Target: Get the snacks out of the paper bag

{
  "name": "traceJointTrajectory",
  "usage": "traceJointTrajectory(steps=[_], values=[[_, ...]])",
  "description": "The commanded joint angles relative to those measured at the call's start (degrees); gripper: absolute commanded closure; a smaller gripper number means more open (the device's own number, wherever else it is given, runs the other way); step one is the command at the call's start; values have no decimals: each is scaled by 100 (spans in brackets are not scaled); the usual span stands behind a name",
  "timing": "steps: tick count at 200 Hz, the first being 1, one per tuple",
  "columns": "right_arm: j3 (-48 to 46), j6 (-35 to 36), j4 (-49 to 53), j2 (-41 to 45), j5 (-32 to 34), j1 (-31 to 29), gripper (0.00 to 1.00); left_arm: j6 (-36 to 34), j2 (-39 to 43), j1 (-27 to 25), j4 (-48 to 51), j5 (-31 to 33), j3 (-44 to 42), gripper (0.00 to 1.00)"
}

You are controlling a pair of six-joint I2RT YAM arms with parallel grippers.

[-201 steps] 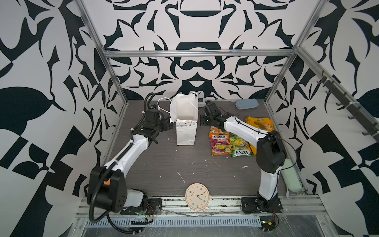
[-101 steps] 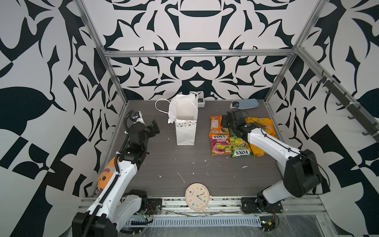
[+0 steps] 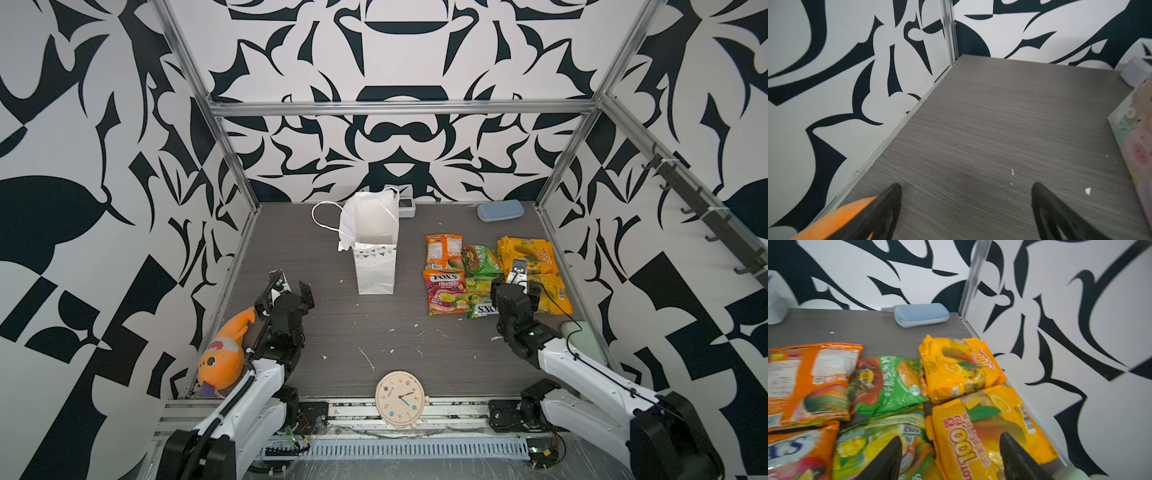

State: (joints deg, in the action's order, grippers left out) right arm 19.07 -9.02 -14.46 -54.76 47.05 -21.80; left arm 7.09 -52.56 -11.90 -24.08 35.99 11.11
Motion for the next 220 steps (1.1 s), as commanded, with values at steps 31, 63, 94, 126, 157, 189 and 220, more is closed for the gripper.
traceJointTrajectory(steps=[31,63,94,126,157,189,220], values=[[-610,179,-1772,-721,17,421,22,-231,-1695,232,-1558,-215,518,0],[-470,691,-3199,-1763,-77,476,22,-463,-2504,463,-2923,-598,454,1],[-345,1010,-3778,-2298,-292,735,22,-187,-3323,994,-4291,-1168,120,0],[-584,891,-3692,-1944,-1762,1163,22,-453,-4029,1001,-5587,-1835,-130,0],[-651,996,-3718,-1867,-2411,1222,22,-550,-3699,1004,-4595,-2181,145,1],[-560,928,-4491,-2621,-3133,1446,22,-585,-3637,1089,-3550,-2447,643,0],[-433,1033,-4665,-3177,-3357,1456,22,-224,-3639,1450,-2722,-2701,1074,0]])
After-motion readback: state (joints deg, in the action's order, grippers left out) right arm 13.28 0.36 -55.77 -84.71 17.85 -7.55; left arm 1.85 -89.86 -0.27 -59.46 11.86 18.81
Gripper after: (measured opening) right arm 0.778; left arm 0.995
